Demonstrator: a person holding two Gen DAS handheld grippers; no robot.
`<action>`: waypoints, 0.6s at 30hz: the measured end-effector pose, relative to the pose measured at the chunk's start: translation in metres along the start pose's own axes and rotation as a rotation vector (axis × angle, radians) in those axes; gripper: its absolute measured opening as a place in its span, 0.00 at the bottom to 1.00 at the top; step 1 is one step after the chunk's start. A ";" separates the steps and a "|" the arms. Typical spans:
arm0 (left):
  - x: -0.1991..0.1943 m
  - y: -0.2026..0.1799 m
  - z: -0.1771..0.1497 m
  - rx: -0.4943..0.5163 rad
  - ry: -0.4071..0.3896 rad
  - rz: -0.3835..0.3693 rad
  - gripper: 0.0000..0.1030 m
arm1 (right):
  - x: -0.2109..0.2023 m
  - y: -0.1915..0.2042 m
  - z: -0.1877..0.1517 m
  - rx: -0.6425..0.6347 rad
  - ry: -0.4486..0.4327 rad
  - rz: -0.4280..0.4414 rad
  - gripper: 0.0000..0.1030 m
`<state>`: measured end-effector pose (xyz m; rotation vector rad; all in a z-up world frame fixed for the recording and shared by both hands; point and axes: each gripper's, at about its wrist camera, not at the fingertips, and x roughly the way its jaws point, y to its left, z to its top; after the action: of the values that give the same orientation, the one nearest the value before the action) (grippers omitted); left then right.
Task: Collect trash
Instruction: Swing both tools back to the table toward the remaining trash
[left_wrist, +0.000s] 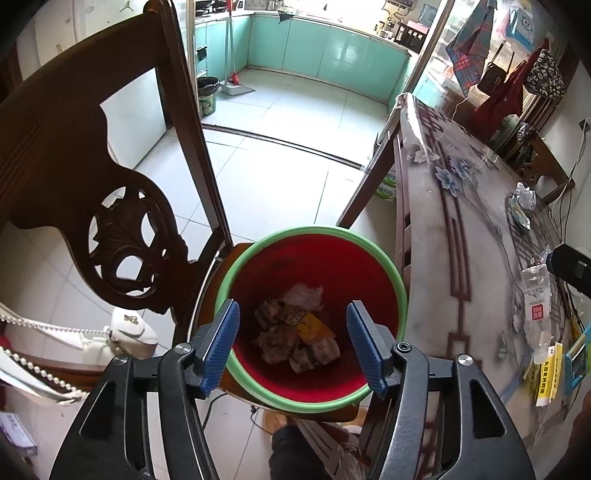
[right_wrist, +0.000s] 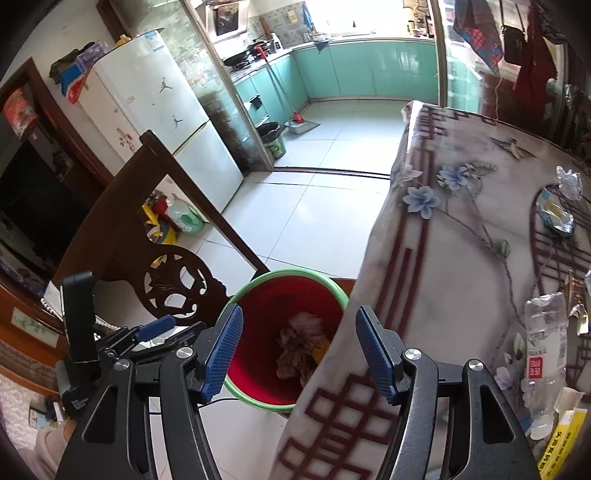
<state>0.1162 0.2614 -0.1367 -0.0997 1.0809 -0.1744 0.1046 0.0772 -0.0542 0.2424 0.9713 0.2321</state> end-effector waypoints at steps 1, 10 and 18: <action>0.000 -0.002 0.000 0.005 -0.003 -0.001 0.62 | -0.003 -0.002 -0.001 -0.002 -0.002 -0.012 0.61; 0.000 -0.031 0.003 0.081 -0.012 -0.022 0.75 | -0.043 -0.062 -0.021 0.045 -0.023 -0.178 0.61; 0.003 -0.066 -0.002 0.148 0.000 -0.058 0.79 | -0.096 -0.187 -0.081 0.254 0.047 -0.509 0.61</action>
<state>0.1099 0.1961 -0.1287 0.0024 1.0619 -0.3056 0.0005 -0.1207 -0.0797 0.2145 1.0770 -0.3544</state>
